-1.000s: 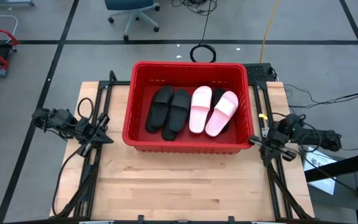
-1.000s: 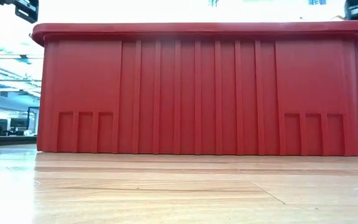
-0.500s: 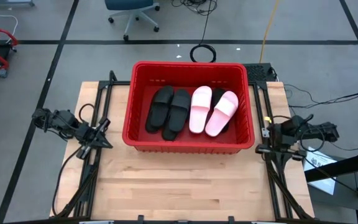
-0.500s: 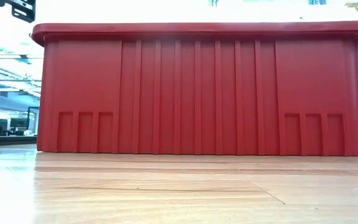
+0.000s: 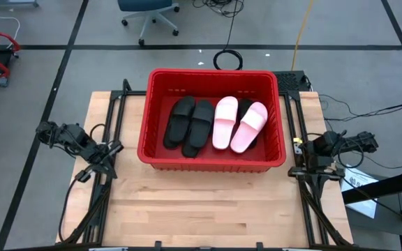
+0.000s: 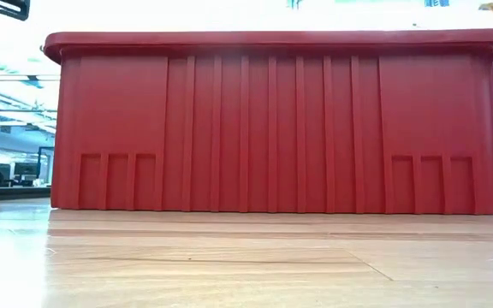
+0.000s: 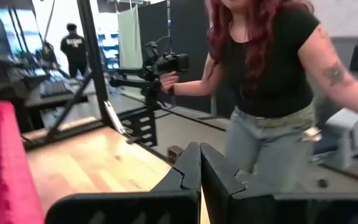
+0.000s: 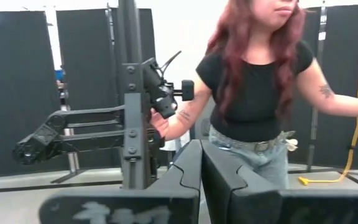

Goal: Pick and place slides into bin
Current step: Return to Home Position

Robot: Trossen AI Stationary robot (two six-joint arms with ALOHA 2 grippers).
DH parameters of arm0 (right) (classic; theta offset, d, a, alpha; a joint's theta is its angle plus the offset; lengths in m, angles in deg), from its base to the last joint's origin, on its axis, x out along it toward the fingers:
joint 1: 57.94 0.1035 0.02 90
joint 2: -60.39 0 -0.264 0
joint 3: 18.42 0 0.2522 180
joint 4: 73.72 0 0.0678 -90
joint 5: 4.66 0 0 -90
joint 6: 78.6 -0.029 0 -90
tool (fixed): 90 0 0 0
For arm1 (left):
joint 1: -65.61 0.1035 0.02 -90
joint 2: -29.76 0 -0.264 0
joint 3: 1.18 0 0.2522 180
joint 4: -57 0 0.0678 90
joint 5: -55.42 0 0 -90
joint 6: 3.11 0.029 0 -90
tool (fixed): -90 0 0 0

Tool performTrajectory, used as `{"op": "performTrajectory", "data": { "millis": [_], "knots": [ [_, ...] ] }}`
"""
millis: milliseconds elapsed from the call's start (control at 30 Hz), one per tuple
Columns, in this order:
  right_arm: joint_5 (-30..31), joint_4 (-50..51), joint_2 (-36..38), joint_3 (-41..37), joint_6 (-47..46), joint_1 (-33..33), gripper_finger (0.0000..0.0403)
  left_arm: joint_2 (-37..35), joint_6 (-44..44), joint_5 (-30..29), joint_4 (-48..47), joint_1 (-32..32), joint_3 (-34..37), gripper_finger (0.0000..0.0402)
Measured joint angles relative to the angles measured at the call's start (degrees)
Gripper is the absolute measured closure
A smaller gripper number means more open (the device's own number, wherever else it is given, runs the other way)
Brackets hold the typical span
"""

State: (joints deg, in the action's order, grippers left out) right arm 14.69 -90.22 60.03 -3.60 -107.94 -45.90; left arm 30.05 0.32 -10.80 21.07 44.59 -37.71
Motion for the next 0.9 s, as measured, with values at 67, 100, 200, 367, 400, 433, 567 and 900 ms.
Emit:
{"op": "performTrajectory", "data": {
  "millis": [67,100,200,367,400,433,567,900],
  "knots": [
    [0.0,-0.2,0.0,0.0,-0.1,1.0,0.0403,0.0,-3.5,0.4,0.0,0.0,0.0,0.0396],
    [0.0,-0.2,0.0,-0.1,0.0,1.5,0.0403,0.0,-4.9,0.5,0.0,0.0,0.0,0.0392],
    [0.0,-0.3,0.0,-0.1,0.6,2.7,0.0403,0.0,-6.1,2.7,-0.6,0.0,0.0,0.0383],
    [0.0,-0.3,0.0,-0.1,2.6,4.4,0.0403,0.0,-1.8,11.5,1.3,-0.7,2.6,0.0378],
    [0.0,-0.3,0.0,-0.1,3.0,4.7,0.0403,0.0,-1.8,12.4,2.7,-0.9,3.6,0.0378],
    [0.0,-0.3,0.0,-0.1,3.4,5.0,0.0403,0.0,-2.0,12.6,4.3,-1.1,4.7,0.0378],
    [0.0,-0.3,0.0,-0.1,4.0,6.0,0.0403,0.0,-2.5,12.8,10.4,-2.0,10.3,0.0378],
    [0.1,-0.3,0.0,-0.1,5.0,9.5,0.0403,0.0,-3.3,19.1,25.1,-4.7,21.4,0.0378]
  ]
}}
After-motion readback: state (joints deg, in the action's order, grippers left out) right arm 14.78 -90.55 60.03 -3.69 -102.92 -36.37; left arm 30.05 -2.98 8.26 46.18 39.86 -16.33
